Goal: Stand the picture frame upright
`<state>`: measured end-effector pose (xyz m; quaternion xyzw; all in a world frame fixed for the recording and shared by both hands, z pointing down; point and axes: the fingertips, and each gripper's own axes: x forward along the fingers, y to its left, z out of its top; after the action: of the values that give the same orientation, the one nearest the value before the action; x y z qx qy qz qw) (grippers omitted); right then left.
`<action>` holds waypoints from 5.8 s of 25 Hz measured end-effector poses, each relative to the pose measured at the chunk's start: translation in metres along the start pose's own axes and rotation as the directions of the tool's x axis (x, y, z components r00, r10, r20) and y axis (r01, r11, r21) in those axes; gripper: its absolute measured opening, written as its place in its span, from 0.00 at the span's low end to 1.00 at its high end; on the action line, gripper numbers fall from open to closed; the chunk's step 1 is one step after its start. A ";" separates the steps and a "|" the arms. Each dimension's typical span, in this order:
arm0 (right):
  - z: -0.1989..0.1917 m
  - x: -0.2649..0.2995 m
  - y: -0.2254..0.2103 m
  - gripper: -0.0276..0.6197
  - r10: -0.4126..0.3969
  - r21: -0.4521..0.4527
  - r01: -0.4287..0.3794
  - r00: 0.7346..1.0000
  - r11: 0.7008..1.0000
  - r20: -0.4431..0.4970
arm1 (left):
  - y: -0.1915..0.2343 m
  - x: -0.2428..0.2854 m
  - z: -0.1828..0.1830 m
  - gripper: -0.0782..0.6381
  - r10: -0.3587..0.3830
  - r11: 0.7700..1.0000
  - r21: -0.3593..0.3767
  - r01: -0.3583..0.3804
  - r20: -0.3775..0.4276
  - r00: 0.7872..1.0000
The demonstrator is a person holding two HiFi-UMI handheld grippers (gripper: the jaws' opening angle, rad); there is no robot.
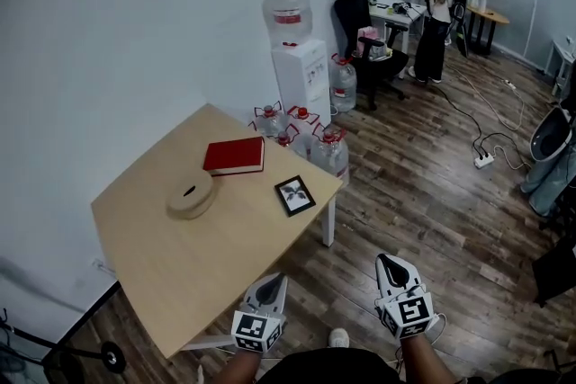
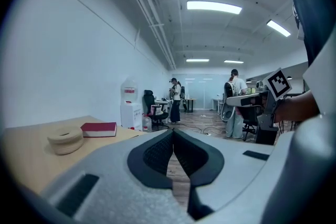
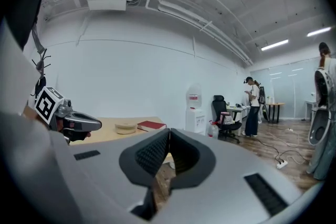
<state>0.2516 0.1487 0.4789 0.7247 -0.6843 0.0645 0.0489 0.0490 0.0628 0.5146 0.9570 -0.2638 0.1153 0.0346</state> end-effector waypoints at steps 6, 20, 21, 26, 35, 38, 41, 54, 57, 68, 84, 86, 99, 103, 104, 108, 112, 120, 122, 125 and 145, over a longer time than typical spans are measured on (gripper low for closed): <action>-0.002 0.045 -0.016 0.06 0.097 -0.009 -0.097 0.995 0.995 -0.034 | 0.014 0.027 0.000 0.11 0.074 0.997 -0.036 -0.075 -0.019 0.997; 0.020 0.174 -0.012 0.06 0.120 -0.047 -0.121 0.993 0.992 -0.022 | 0.119 0.077 -0.002 0.11 0.104 0.993 -0.058 -0.107 -0.047 0.993; 0.026 0.186 -0.010 0.06 0.121 -0.044 -0.122 0.993 0.992 -0.017 | 0.132 0.082 -0.001 0.11 0.105 0.992 -0.058 -0.108 -0.049 0.993; 0.048 0.239 0.014 0.06 0.148 -0.043 -0.149 0.989 0.988 -0.016 | 0.187 0.101 0.006 0.11 0.103 0.992 -0.071 -0.107 -0.051 0.993; 0.048 0.307 0.048 0.06 0.181 -0.007 -0.182 0.981 0.983 -0.075 | 0.254 0.107 0.000 0.11 0.096 0.993 -0.069 -0.100 -0.059 0.994; 0.043 0.325 0.050 0.06 0.195 -0.001 -0.196 0.975 0.981 -0.108 | 0.269 0.108 -0.003 0.11 0.119 0.988 -0.094 -0.125 -0.064 0.991; 0.038 0.339 0.045 0.06 0.191 -0.005 -0.193 0.974 0.981 -0.125 | 0.276 0.115 -0.008 0.11 0.131 0.984 -0.108 -0.139 -0.075 0.988; -0.047 0.407 0.023 0.07 0.245 0.024 -0.252 0.908 0.967 -0.340 | 0.299 0.150 -0.007 0.11 0.225 0.963 -0.130 -0.237 -0.098 0.969; -0.078 0.417 0.025 0.22 0.277 0.074 -0.272 0.862 0.959 -0.425 | 0.302 0.146 -0.013 0.11 0.258 0.951 -0.143 -0.274 -0.117 0.959; -0.166 0.466 0.022 0.37 0.333 0.196 -0.270 0.723 0.943 -0.605 | 0.322 0.135 -0.028 0.11 0.353 0.913 -0.154 -0.377 -0.162 0.922; -0.216 0.496 0.020 0.38 0.317 0.219 -0.230 0.636 0.948 -0.703 | 0.345 0.097 -0.035 0.11 0.481 0.841 -0.182 -0.509 -0.178 0.858; -0.217 0.497 0.018 0.38 0.312 0.218 -0.223 0.639 0.950 -0.704 | 0.345 0.097 -0.035 0.11 0.488 0.837 -0.185 -0.515 -0.174 0.856; -0.218 0.498 0.011 0.21 0.276 0.224 -0.164 0.648 0.961 -0.710 | 0.344 0.099 -0.034 0.11 0.496 0.831 -0.193 -0.522 -0.166 0.852; -0.216 0.499 0.011 0.16 0.258 0.206 -0.157 0.649 0.966 -0.715 | 0.343 0.096 -0.038 0.11 0.495 0.829 -0.199 -0.522 -0.171 0.852; -0.215 0.499 0.011 0.15 0.259 0.204 -0.160 0.652 0.966 -0.713 | 0.343 0.096 -0.038 0.11 0.496 0.828 -0.201 -0.523 -0.171 0.852; -0.207 0.498 0.010 0.15 0.266 0.186 -0.191 0.666 0.964 -0.697 | 0.342 0.091 -0.038 0.11 0.504 0.822 -0.205 -0.531 -0.171 0.846; -0.194 0.501 0.013 0.15 0.271 0.170 -0.213 0.687 0.962 -0.674 | 0.346 0.085 -0.038 0.11 0.514 0.815 -0.209 -0.541 -0.172 0.841; -0.143 0.511 0.038 0.15 0.333 0.159 -0.297 0.745 0.942 -0.578 | 0.343 0.084 -0.040 0.11 0.518 0.811 -0.215 -0.544 -0.169 0.838; -0.131 0.516 0.047 0.15 0.354 0.161 -0.321 0.755 0.933 -0.552 | 0.344 0.083 -0.040 0.11 0.524 0.806 -0.217 -0.550 -0.169 0.835; -0.113 0.524 0.070 0.15 0.392 0.159 -0.364 0.761 0.918 -0.517 | 0.347 0.074 -0.044 0.11 0.543 0.790 -0.223 -0.571 -0.176 0.821; -0.101 0.569 0.301 0.15 0.650 0.160 -0.668 0.594 0.727 -0.474 | 0.360 -0.081 -0.098 0.11 0.766 0.483 -0.309 -0.819 -0.304 0.566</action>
<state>-0.0200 -0.4135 0.6646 0.3770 -0.8667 0.2511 0.2090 -0.2224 -0.1936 0.5921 0.6856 -0.6907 0.1182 0.1971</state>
